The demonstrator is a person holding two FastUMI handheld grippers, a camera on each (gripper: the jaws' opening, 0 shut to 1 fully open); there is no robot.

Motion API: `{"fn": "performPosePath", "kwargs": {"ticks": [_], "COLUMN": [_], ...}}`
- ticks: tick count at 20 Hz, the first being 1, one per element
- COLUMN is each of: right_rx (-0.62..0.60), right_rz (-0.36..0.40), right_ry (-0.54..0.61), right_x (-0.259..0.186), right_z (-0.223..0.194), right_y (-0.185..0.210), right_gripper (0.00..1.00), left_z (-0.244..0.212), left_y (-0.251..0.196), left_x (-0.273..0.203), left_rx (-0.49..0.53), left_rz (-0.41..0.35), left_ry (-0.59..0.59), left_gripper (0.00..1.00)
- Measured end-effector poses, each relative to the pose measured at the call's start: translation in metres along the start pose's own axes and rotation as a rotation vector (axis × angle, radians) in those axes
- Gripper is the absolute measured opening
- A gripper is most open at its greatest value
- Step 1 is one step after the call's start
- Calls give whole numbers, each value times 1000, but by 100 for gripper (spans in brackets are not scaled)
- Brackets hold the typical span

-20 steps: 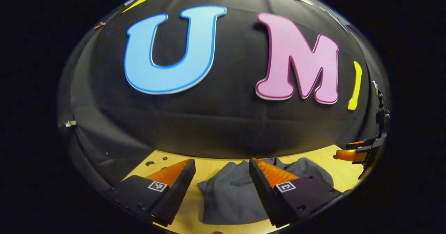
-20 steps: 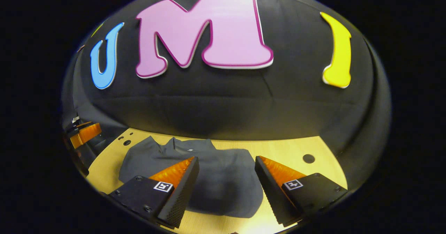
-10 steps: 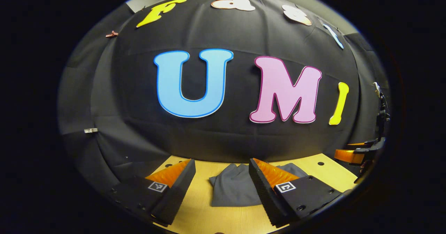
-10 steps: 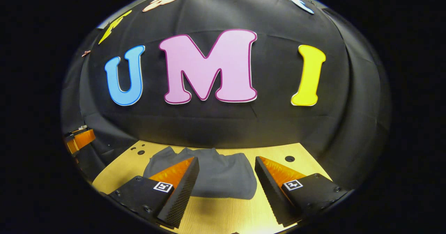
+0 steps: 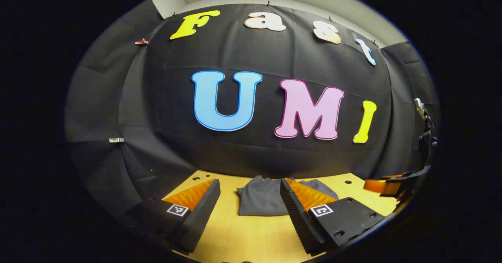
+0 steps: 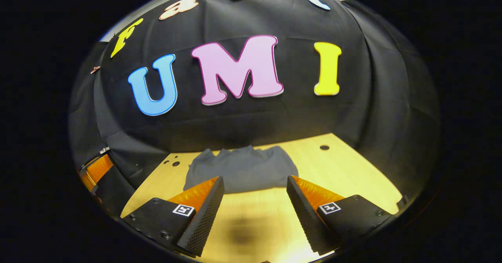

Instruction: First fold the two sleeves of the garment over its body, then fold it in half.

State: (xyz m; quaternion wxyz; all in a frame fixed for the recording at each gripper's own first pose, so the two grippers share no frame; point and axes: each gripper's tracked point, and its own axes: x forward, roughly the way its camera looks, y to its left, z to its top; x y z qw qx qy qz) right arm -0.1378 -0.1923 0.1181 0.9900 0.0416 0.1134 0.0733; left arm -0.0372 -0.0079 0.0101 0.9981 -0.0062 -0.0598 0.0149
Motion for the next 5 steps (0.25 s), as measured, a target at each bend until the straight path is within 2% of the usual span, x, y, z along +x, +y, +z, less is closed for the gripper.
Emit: {"fn": "performPosePath", "kwargs": {"ticks": [5], "right_rx": [-105], "right_rz": [47], "right_ry": [64], "right_x": [-35], "right_z": [-43], "right_y": [22], "right_gripper": [99], "left_z": [-25], "left_y": [18], "left_x": [-32], "left_rx": [0], "left_rz": [54], "left_ry": [54], "left_gripper": [97]}}
